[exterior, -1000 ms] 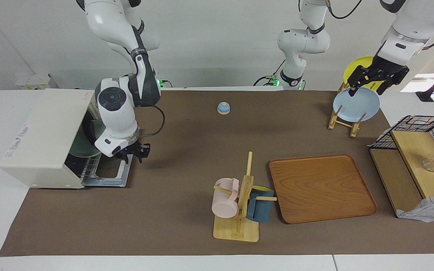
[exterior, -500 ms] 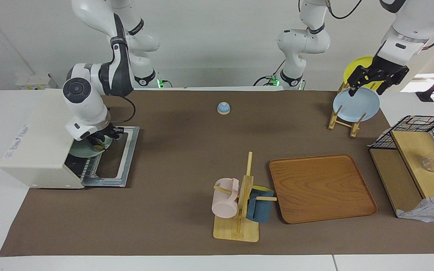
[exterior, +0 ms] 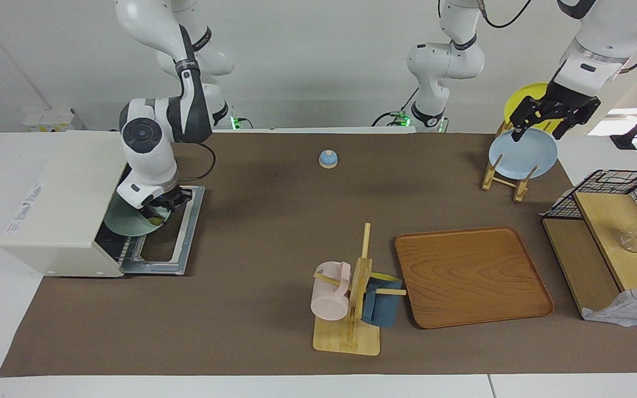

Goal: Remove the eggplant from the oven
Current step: 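Pull the green plate out of the oven toward the table center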

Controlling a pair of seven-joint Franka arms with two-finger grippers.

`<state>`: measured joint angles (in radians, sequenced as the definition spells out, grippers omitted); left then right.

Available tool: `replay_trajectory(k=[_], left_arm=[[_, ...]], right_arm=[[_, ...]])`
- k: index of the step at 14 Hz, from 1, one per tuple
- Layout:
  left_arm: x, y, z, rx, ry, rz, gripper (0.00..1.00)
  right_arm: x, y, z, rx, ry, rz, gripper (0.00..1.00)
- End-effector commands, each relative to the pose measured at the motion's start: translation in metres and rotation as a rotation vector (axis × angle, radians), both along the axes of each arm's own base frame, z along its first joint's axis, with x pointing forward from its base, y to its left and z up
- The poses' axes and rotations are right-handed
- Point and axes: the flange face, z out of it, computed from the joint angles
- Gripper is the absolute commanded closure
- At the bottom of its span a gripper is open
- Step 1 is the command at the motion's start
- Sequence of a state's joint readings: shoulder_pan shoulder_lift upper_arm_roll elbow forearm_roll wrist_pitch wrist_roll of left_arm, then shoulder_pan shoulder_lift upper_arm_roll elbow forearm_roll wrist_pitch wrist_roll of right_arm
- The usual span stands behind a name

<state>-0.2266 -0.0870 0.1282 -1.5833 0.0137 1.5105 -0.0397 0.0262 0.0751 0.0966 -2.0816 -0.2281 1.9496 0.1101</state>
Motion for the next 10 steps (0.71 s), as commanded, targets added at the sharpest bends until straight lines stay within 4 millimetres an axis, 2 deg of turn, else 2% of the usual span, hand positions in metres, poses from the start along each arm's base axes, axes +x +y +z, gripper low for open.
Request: replay_trajectory(k=[1, 2, 4, 6, 7, 9, 10], left_arm=[[-0.007, 0.005, 0.000, 0.014, 0.010, -0.003, 0.00], [-0.008, 0.005, 0.001, 0.014, 0.009, -0.003, 0.00], [-0.007, 0.005, 0.000, 0.014, 0.010, -0.003, 0.00], [-0.008, 0.005, 0.001, 0.014, 0.007, -0.003, 0.00], [-0.008, 0.005, 0.001, 0.014, 0.009, -0.003, 0.00], [-0.008, 0.004, 0.001, 0.014, 0.011, 0.000, 0.00], [-0.009, 0.004, 0.000, 0.015, 0.019, -0.002, 0.00]], right_arm=[[0.019, 0.101, 0.026, -0.063, 0.004, -0.032, 1.00], [0.024, 0.153, 0.042, -0.079, -0.006, -0.057, 1.00], [0.031, 0.281, 0.047, -0.040, -0.020, -0.163, 1.00], [0.032, 0.355, 0.018, 0.000, -0.041, -0.243, 1.00], [0.023, 0.397, 0.002, 0.037, -0.082, -0.250, 1.00], [0.007, 0.448, -0.033, 0.103, -0.155, -0.311, 0.98], [0.000, 0.466, -0.043, 0.137, -0.180, -0.347, 0.87]])
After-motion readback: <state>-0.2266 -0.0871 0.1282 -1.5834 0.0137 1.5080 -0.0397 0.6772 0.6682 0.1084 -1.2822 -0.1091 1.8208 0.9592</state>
